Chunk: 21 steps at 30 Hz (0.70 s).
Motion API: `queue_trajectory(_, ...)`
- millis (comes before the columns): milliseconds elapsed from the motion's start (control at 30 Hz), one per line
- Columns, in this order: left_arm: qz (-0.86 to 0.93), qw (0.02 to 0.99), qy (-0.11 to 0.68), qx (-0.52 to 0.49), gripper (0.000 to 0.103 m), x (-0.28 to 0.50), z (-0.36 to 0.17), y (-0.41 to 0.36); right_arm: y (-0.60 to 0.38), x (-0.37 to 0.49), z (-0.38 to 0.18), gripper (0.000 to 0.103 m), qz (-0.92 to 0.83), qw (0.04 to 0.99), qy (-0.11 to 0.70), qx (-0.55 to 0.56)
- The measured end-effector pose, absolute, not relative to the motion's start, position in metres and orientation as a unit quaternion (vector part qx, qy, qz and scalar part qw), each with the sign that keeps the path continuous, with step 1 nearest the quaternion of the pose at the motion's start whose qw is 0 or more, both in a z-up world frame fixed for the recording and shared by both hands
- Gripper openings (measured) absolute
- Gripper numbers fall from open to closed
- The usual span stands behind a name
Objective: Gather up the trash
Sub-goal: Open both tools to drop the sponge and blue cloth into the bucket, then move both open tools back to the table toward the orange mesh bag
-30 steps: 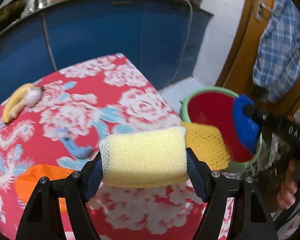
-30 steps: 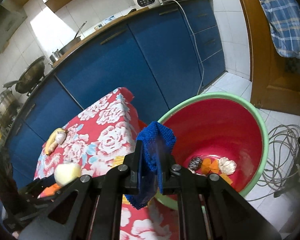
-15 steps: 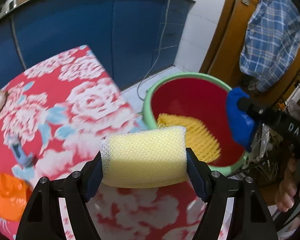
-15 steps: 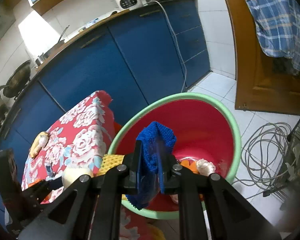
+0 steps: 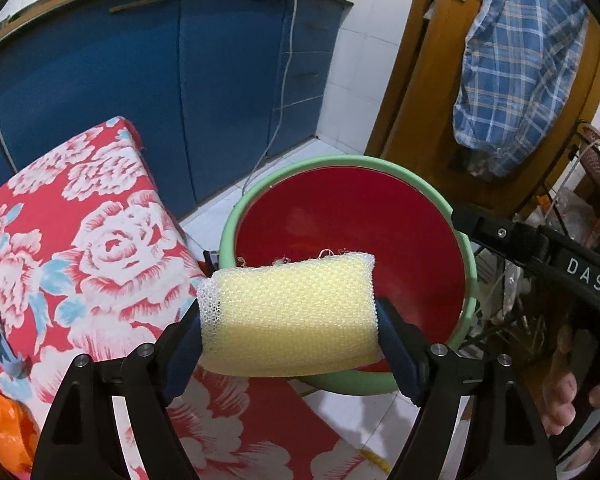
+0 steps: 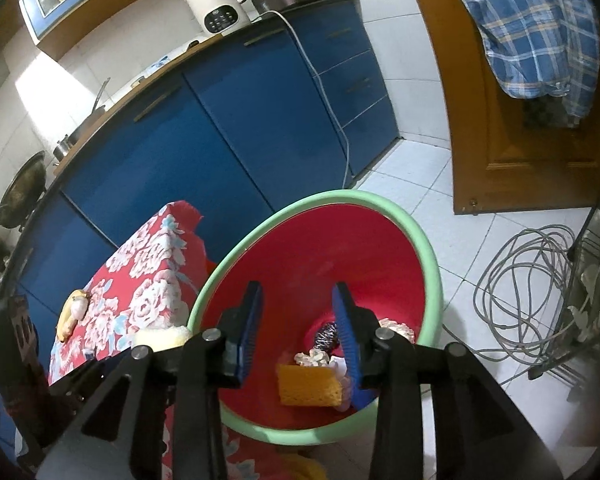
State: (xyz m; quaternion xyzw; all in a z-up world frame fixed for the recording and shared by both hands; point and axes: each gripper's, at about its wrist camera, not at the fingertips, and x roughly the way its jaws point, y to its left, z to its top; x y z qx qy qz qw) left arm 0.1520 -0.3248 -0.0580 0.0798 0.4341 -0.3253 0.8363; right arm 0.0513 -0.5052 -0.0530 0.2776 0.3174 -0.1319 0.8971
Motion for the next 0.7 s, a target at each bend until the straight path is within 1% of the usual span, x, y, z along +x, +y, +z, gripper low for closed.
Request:
queue_trajectory(333, -0.330, 0.834, 0.433, 0.086, 0.085, 0.151, -0.057, -0.330, -0.502, 0.044, -0.048, 0.041, -0.130, 0.900, 0.317, 0.270)
queue_trajectory(400, -0.334, 0.837, 0.425, 0.083, 0.089, 0.150, -0.055, -0.328, -0.501, 0.044, -0.047, 0.041, -0.129, 0.901, 0.317, 0.268)
queue_trajectory(467, -0.327, 0.840, 0.423, 0.087, 0.098, 0.150, -0.053, -0.326, -0.500, 0.043, -0.046, 0.042, -0.128, 0.901, 0.318, 0.266)
queue_trajectory(700, -0.308, 0.850, 0.418, 0.083, 0.098, 0.147, -0.045, -0.312, -0.492, 0.041, -0.045, 0.042, -0.120, 0.902, 0.326, 0.258)
